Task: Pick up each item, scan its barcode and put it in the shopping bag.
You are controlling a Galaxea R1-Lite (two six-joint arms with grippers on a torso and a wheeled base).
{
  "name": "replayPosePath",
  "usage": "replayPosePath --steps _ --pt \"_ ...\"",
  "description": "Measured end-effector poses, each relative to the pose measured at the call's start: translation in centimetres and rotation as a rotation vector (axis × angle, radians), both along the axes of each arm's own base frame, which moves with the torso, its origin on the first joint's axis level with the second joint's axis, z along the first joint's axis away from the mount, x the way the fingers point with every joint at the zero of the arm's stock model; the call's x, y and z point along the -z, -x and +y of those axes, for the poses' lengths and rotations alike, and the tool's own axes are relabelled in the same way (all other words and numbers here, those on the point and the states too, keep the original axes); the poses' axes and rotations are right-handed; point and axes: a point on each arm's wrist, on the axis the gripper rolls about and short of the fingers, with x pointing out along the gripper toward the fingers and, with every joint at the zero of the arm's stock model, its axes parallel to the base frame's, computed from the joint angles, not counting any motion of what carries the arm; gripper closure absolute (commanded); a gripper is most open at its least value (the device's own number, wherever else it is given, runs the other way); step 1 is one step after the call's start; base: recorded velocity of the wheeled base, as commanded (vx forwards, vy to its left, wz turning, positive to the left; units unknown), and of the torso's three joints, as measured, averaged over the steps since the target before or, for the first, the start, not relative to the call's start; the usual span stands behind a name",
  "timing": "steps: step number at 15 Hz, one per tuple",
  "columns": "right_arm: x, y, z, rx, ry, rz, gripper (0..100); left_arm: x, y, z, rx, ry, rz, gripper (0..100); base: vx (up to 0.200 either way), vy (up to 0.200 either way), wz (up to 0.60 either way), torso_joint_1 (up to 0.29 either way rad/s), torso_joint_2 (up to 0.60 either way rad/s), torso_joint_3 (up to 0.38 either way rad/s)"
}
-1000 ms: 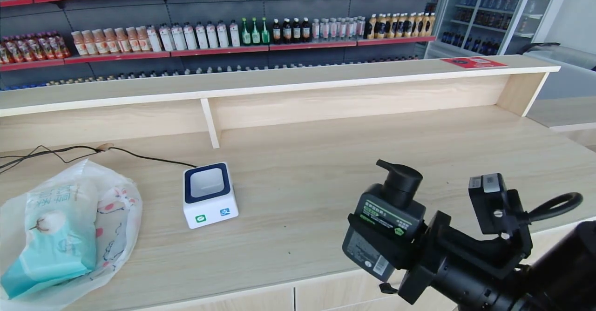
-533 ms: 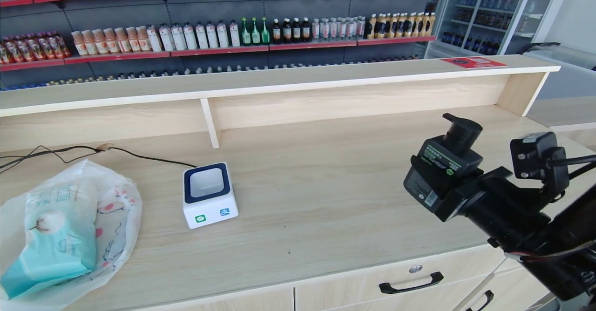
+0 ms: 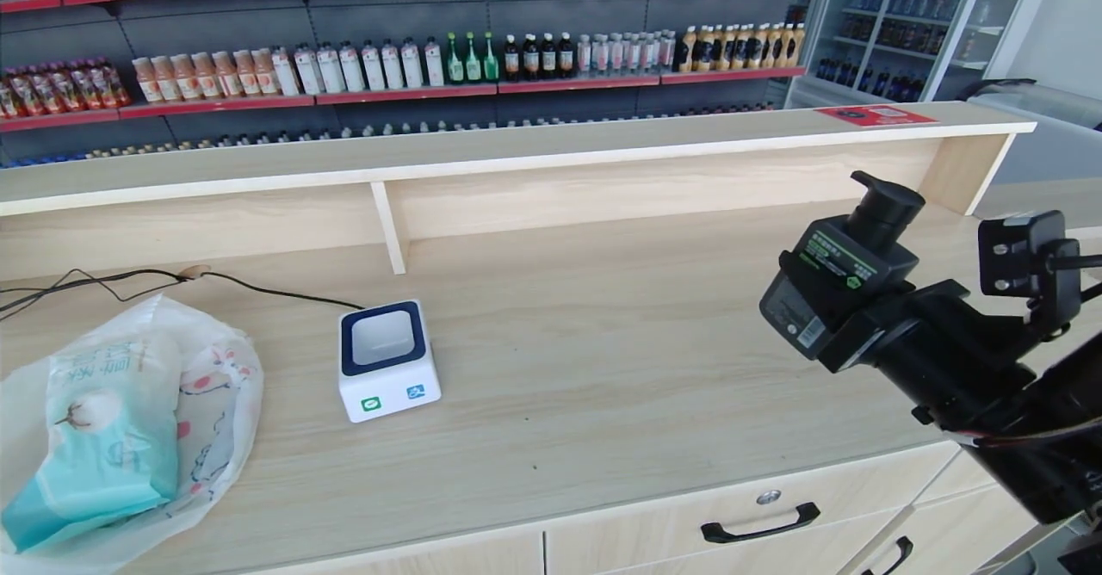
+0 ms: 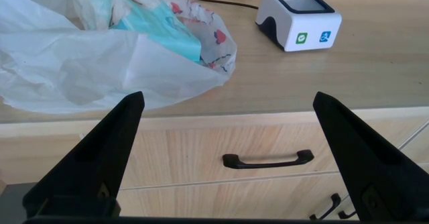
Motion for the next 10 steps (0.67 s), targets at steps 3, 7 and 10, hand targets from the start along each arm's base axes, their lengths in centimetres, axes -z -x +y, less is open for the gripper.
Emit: replayPosePath --steps 3,7,10 --pt "-0.25 -0.47 0.3 -0.004 -0.007 -0.008 100 0.0 0.0 0.0 0.0 0.0 0.001 0 -0.2 0.0 0.0 0.014 0.01 0.002" --pt "-0.56 -0.32 0.3 -0.006 -0.014 -0.023 100 0.0 0.0 0.0 0.0 0.0 0.0 0 0.0 0.05 0.0 0.001 0.0 0.003" --pt "-0.64 -0.31 0.35 -0.008 -0.015 -0.024 100 -0.01 0.0 0.0 -0.001 0.001 -0.001 0 0.0 0.2 0.0 0.017 0.01 -0.003"
